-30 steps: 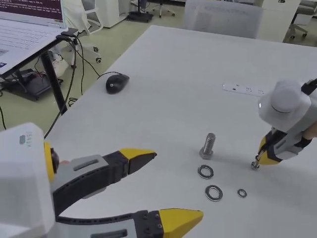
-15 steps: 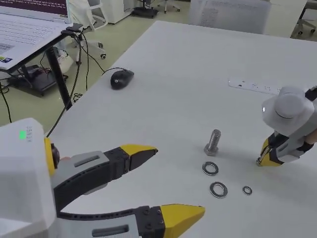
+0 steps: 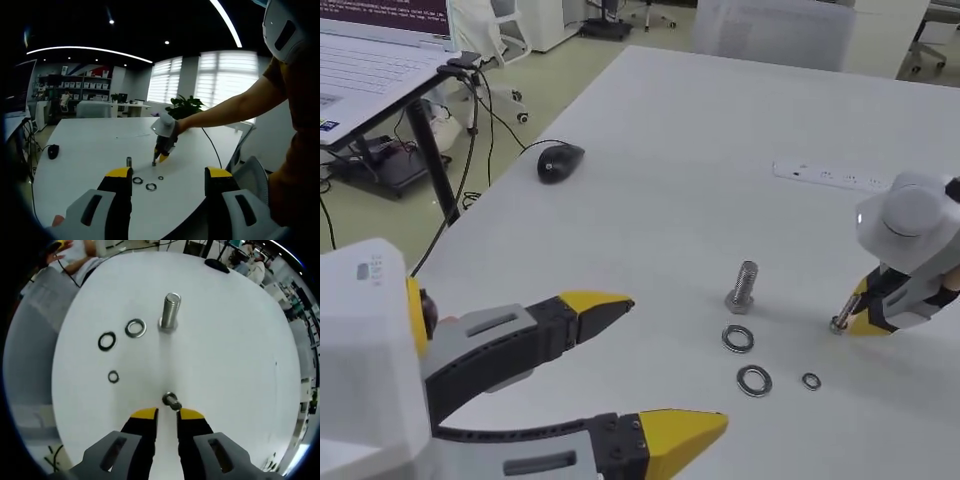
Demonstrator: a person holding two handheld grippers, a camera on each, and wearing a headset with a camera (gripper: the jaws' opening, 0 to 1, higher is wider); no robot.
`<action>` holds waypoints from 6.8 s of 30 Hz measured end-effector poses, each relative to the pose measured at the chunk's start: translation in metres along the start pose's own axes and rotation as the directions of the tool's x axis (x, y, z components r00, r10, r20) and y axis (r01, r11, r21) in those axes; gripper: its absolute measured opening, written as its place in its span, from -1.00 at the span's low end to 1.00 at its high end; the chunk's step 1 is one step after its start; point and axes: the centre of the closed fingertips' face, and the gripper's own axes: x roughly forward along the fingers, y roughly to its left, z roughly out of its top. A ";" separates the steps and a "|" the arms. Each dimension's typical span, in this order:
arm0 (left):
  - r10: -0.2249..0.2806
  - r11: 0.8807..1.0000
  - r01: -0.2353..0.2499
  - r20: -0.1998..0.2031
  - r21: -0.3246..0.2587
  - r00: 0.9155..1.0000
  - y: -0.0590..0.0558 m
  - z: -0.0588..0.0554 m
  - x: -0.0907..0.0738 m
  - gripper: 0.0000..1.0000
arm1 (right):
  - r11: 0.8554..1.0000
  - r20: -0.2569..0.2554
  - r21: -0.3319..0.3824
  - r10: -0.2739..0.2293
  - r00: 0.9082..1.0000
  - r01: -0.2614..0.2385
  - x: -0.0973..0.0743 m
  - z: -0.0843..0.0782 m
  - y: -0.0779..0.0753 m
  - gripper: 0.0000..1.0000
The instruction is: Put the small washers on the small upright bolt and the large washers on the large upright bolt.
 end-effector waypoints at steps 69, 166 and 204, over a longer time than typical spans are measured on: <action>-0.027 0.999 0.027 0.003 0.019 1.000 -0.015 0.003 0.003 0.16 | 0.992 0.032 -0.072 0.108 0.994 -0.105 0.029 0.042 0.072 -0.76; -0.076 0.997 0.075 -0.023 -0.009 0.997 0.009 -0.007 0.041 0.15 | 1.000 0.048 -0.007 0.030 0.998 -0.030 0.011 0.015 -0.003 -0.67; -0.129 0.990 0.128 0.010 0.068 0.992 -0.026 0.011 0.016 0.15 | 0.998 0.078 0.011 -0.070 0.995 0.069 -0.061 0.009 0.067 -0.67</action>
